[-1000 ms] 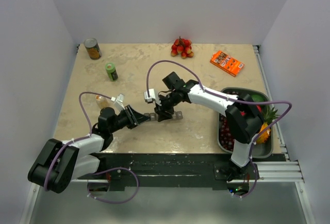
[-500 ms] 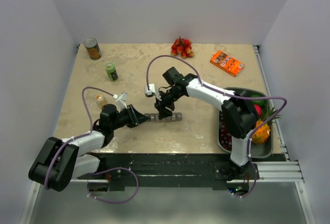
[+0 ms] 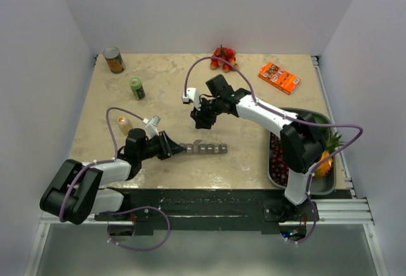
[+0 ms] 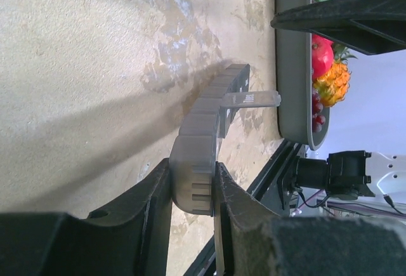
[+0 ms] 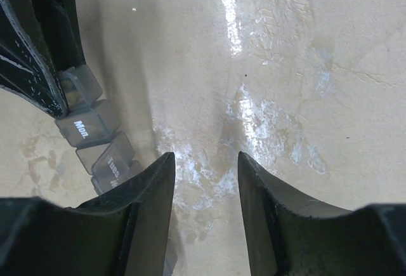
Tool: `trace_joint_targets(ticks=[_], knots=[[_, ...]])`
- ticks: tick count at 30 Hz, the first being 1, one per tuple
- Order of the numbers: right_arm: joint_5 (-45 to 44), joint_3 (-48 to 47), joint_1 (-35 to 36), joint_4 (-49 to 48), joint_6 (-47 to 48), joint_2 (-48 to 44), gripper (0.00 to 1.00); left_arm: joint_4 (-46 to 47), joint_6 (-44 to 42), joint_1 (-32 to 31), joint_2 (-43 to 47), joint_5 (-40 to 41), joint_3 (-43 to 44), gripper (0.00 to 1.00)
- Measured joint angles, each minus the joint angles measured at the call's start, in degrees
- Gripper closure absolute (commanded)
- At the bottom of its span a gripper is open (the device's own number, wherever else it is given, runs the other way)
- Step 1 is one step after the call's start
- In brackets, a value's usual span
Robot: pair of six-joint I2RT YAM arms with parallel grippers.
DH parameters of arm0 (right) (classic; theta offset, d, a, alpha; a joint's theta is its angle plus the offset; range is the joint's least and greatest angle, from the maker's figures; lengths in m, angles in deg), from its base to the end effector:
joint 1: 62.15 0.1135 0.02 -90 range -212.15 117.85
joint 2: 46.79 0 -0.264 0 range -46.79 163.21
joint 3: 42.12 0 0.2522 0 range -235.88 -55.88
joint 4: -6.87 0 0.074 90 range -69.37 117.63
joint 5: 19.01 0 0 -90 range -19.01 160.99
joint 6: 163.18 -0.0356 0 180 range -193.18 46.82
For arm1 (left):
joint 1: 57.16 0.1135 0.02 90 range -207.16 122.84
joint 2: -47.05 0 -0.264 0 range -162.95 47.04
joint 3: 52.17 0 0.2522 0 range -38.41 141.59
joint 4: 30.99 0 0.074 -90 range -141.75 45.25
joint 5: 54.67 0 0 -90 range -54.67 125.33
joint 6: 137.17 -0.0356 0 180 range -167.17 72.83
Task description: Sort the pills into containers
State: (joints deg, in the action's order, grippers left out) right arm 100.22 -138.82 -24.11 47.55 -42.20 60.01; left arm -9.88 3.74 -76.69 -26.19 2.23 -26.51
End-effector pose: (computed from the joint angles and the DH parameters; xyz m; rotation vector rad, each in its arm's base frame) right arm 0.3130 0.2670 0.2406 -1.5487 1.8577 0.6796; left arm 0.1885 -0.0875 0.1338 -0.2046 2.2208 -1.3157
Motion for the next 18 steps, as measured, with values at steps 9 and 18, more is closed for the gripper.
trace_joint_targets(ticks=[9,18], knots=[[4.13,0.02,0.46,1.97,1.57,-0.42,0.71,0.68,0.46,0.0,-3.08,-0.66,1.84,1.0],[15.3,0.74,0.76,13.22,16.46,-5.42,1.0,1.01,0.39,0.0,-5.31,-1.05,3.54,1.0]])
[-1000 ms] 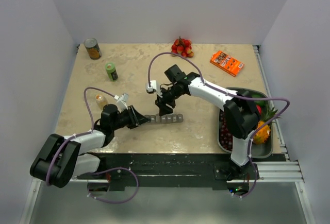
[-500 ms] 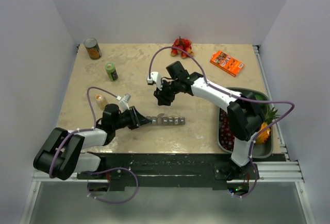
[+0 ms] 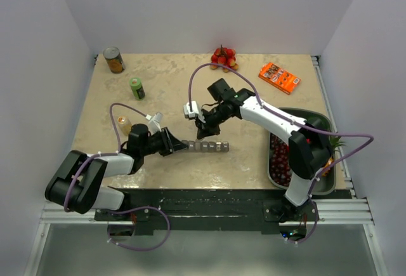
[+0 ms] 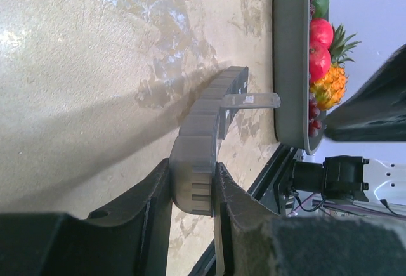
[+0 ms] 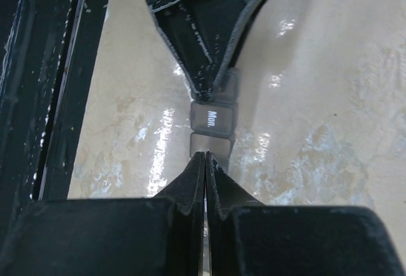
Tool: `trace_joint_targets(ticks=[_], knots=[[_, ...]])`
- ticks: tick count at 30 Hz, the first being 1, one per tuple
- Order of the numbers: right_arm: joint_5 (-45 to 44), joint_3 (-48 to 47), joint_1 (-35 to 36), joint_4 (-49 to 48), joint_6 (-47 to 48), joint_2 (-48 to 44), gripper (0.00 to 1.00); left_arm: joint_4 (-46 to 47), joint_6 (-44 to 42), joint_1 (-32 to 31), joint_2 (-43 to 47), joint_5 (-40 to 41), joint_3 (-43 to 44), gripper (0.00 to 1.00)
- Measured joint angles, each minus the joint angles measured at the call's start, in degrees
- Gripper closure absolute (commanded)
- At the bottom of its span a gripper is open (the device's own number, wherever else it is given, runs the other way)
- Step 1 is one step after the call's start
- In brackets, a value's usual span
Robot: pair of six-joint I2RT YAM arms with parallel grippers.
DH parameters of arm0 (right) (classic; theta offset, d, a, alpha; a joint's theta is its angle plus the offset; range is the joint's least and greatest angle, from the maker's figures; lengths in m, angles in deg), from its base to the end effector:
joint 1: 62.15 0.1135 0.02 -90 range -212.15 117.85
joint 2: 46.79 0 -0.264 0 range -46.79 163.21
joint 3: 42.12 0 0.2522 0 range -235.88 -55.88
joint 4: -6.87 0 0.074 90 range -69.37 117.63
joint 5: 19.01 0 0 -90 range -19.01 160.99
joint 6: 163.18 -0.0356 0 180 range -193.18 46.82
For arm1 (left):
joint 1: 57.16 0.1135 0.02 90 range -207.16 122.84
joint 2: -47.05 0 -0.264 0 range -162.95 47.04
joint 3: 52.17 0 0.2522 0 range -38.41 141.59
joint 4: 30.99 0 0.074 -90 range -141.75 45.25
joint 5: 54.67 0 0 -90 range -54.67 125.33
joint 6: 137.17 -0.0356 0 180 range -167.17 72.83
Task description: Sort the pills into containers
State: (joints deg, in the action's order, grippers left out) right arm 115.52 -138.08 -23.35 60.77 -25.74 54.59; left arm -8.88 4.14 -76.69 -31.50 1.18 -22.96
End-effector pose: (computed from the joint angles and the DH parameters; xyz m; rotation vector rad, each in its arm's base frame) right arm 0.2757 0.2537 0.2630 -1.8396 1.5696 0.9314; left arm 0.2044 -0.0937 0.1336 -0.2068 2.2389 -1.3346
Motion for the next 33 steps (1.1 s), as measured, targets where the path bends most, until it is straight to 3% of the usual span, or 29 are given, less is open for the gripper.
trace_joint_targets(ticks=[8,33], knots=[[-1.9,-0.02,1.09,3.91,3.41,5.68,1.0,0.02,-0.15,0.02,-0.48,-0.57,0.66,1.0],[-16.15,-2.14,1.25,-5.42,-10.16,12.46,1.0,0.42,-1.42,0.02,-6.47,-3.02,4.9,1.0]])
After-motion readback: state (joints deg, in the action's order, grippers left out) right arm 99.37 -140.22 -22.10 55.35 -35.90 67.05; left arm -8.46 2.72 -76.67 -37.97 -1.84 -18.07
